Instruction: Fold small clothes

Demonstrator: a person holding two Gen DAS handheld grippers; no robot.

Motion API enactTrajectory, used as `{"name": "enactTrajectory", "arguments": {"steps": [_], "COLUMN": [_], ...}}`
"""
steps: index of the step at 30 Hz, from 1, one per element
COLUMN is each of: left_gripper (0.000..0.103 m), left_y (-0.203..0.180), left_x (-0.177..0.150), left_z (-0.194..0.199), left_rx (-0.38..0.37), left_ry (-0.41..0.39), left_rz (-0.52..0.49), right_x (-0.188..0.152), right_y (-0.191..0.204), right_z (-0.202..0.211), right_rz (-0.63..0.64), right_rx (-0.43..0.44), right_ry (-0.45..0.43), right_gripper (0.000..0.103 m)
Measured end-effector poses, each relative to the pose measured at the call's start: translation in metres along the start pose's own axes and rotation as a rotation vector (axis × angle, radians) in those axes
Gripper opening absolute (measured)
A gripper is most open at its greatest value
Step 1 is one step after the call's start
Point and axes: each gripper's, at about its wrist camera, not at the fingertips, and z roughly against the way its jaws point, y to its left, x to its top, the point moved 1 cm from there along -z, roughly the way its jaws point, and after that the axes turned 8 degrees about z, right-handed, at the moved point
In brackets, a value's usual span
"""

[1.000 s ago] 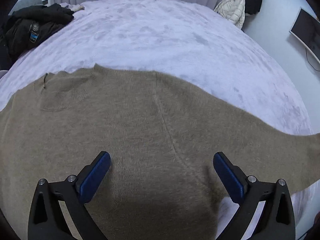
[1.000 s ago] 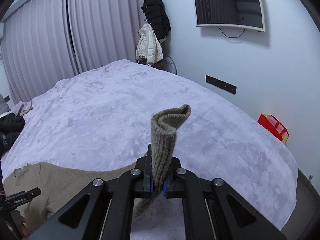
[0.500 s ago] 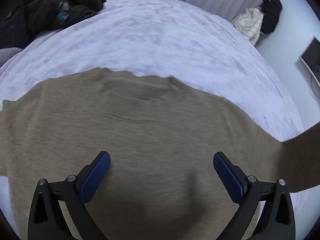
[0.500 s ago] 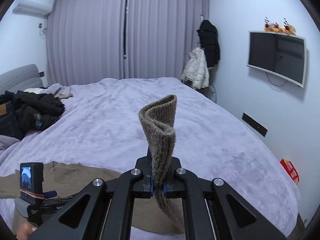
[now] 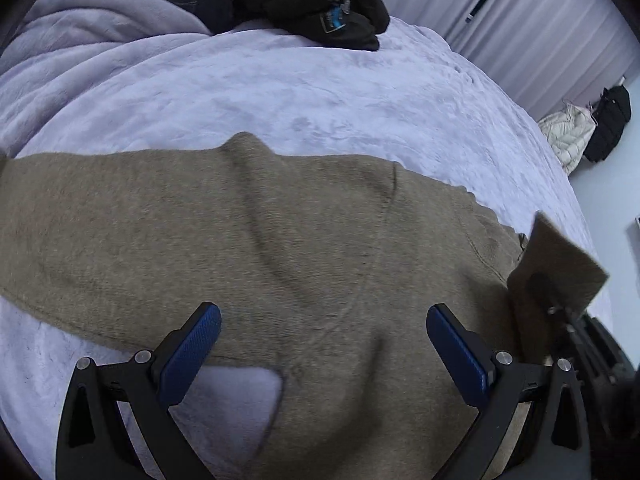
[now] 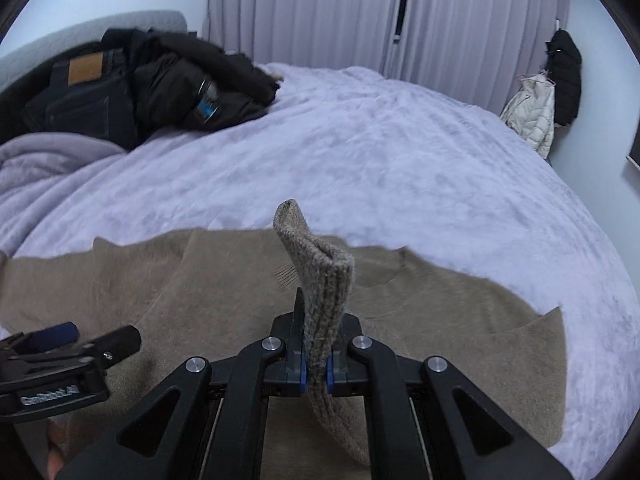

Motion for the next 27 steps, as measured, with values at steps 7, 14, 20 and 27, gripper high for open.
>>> {"name": "enactTrajectory", "arguments": {"steps": [7,14,20,27], "left_gripper": [0.103,0.103,0.103,0.103], "left_y": [0.014,0.025,0.016,-0.082], "left_x": [-0.002,-0.001,0.005,-0.027], "left_z": [0.008,0.031,0.050,0.024], "left_rx": [-0.038,-0.082,-0.084,-0.131], "left_ry": [-0.018,-0.061,-0.100,-0.019], "left_rz": [0.031,0.098,0.104,-0.092], "right_x": [0.000,0.007,-0.012,-0.047], "right_y": [0.037,0.043,0.029,-0.096], "right_z": [-0.028,-0.031,0.011,0.056], "right_rz": [0.019,-0.029,-0.018,-0.098], "right_rx": [0.023,0.219,0.341,0.029], "right_ry": [0.068,0.105,0.039,-0.045], "right_gripper": [0.006,0.027,0.069,0.078]}}
